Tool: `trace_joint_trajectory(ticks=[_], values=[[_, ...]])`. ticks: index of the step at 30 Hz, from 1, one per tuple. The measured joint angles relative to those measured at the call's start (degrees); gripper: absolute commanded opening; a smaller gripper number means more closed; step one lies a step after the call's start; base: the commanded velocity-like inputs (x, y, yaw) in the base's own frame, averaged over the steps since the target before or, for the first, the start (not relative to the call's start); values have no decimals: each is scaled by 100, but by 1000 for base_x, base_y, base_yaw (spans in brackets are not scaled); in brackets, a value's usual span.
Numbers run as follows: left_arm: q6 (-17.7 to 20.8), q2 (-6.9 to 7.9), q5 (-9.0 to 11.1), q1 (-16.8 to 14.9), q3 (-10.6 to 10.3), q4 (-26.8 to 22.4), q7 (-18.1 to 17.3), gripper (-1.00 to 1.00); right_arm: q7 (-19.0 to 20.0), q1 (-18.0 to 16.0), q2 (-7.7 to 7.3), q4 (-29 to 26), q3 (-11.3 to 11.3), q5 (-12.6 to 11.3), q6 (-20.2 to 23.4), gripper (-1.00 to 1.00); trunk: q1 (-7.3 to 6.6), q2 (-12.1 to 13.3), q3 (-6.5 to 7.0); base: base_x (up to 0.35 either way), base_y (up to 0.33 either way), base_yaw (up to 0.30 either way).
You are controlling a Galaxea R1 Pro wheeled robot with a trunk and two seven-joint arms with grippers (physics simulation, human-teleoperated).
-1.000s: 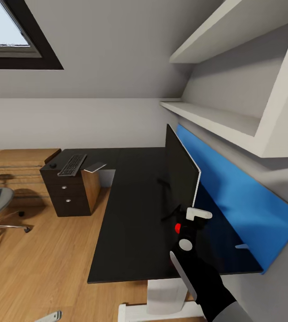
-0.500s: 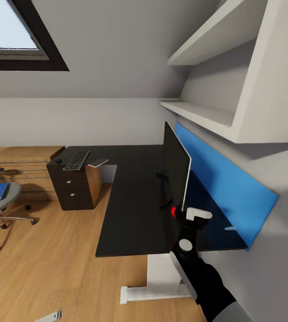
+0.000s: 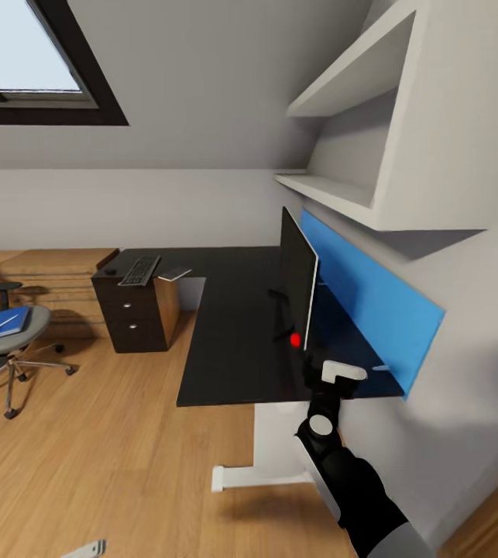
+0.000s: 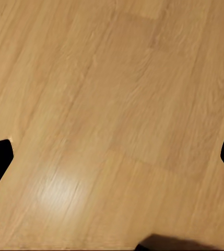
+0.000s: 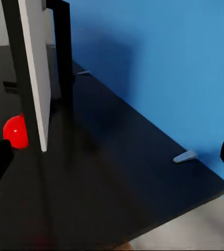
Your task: In the bedroom, organize the workspace by keeping the computer under the desk, ensuring the monitor is on the desk, placing the keyboard on the desk next to the monitor, placing the mouse on the desk next to the keyboard, moving the folder from the swivel chair onto the desk next to the mouse, stacking the notebook on top of the folder with the pen on top of the notebook, and positioning the swivel chair next to the desk.
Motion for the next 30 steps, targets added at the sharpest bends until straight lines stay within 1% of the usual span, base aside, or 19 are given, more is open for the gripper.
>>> trace_joint_trajectory(ticks=[7,9,13,14,19,21,23,24,26,27,29,30], values=[[3,8,0,0,0,63,-3,100,-2,0,6,94,5,-50,19,100,0,0,0,-336,0,0],[4,8,0,0,0,73,-14,100,11,0,16,436,9,-215,-4,100,0,0,0,-336,0,0],[0,5,0,0,0,74,-18,100,31,3,25,836,22,-423,-78,100,0,0,0,-336,0,0],[-3,3,3,0,0,74,-17,100,35,6,29,1018,31,-489,-140,100,0,0,0,-336,0,0],[-15,1,16,2,6,74,-23,100,84,8,29,1572,35,-578,-349,100,0,0,0,-331,0,0],[-21,-3,20,1,7,69,-25,100,187,18,28,1813,36,-590,-387,100,-1,0,0,-227,0,0],[-25,-6,22,0,8,54,-23,100,386,39,37,2087,37,-595,-408,100,-2,0,0,-119,0,0],[-29,-5,26,0,9,40,-21,100,551,59,46,2272,36,-598,-427,100,-2,0,0,-75,0,0],[-31,-3,28,0,12,31,-20,100,722,74,56,2474,35,-596,-474,100,-2,-1,0,-49,0,0],[-33,-1,30,0,13,24,-19,100,859,89,60,2678,27,-595,-559,100,-2,-1,0,-31,0,0],[-33,-1,31,0,15,19,-19,100,958,99,61,2906,26,-595,-689,100,-3,0,0,-20,0,0],[-37,0,31,0,17,16,-18,100,1018,106,62,3146,24,-600,-851,100,-3,0,-1,-13,0,0]])
